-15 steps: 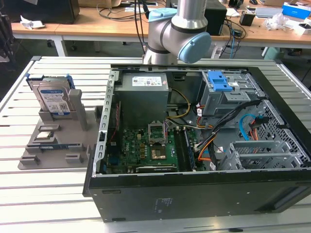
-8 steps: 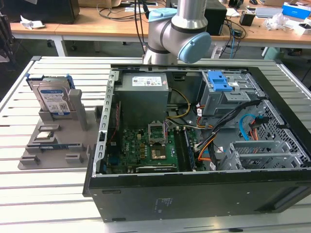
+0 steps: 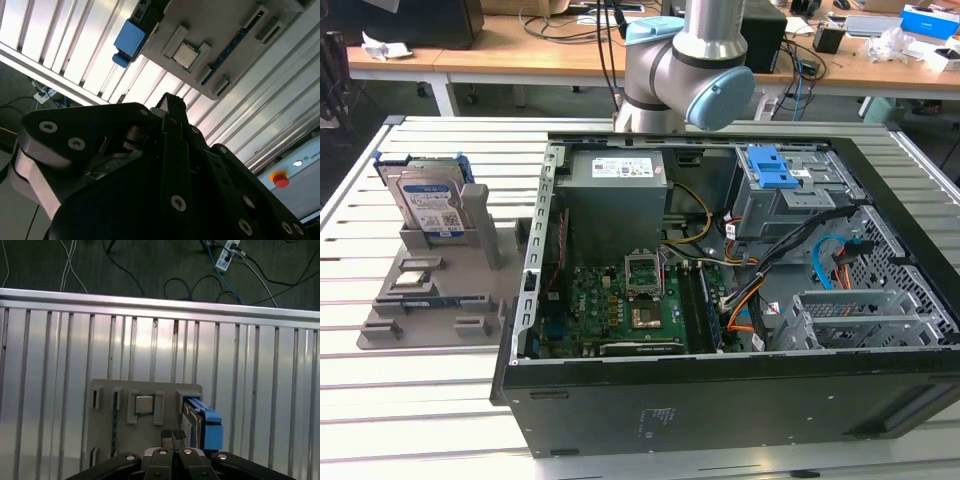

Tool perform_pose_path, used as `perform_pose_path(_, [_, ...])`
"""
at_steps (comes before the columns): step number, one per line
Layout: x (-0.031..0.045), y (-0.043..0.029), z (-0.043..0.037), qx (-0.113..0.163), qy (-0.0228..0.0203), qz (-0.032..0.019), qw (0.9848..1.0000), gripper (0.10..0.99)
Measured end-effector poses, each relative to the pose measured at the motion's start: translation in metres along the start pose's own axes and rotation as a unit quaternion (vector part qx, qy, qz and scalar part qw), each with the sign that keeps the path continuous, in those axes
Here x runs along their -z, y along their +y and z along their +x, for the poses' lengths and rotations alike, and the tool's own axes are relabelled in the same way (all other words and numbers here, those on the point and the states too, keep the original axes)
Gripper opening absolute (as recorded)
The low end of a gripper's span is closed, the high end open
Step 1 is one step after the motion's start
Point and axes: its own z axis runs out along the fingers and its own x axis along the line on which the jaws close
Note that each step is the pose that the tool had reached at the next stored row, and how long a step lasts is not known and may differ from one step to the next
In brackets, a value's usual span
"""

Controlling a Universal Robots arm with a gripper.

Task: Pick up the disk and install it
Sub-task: 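Pick up the disk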

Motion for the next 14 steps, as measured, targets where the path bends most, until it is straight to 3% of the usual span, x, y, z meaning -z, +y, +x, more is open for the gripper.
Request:
perform_pose_path(5, [-0.0008, 0.0000, 0.0001, -0.044, -0.0006, 0.0009, 0.9990, 0.106])
perform_pose_path(8, [-0.0017, -0.0001, 0.0001, -0.069, 0.0021, 0.0016, 0.9976, 0.106])
perform_pose_path(13, [-0.0017, -0.0001, 0.0001, -0.072, 0.0038, 0.0016, 0.9974, 0.106])
perform_pose_path(14, [-0.0017, -0.0001, 0.0001, -0.073, 0.0043, 0.0016, 0.9973, 0.235])
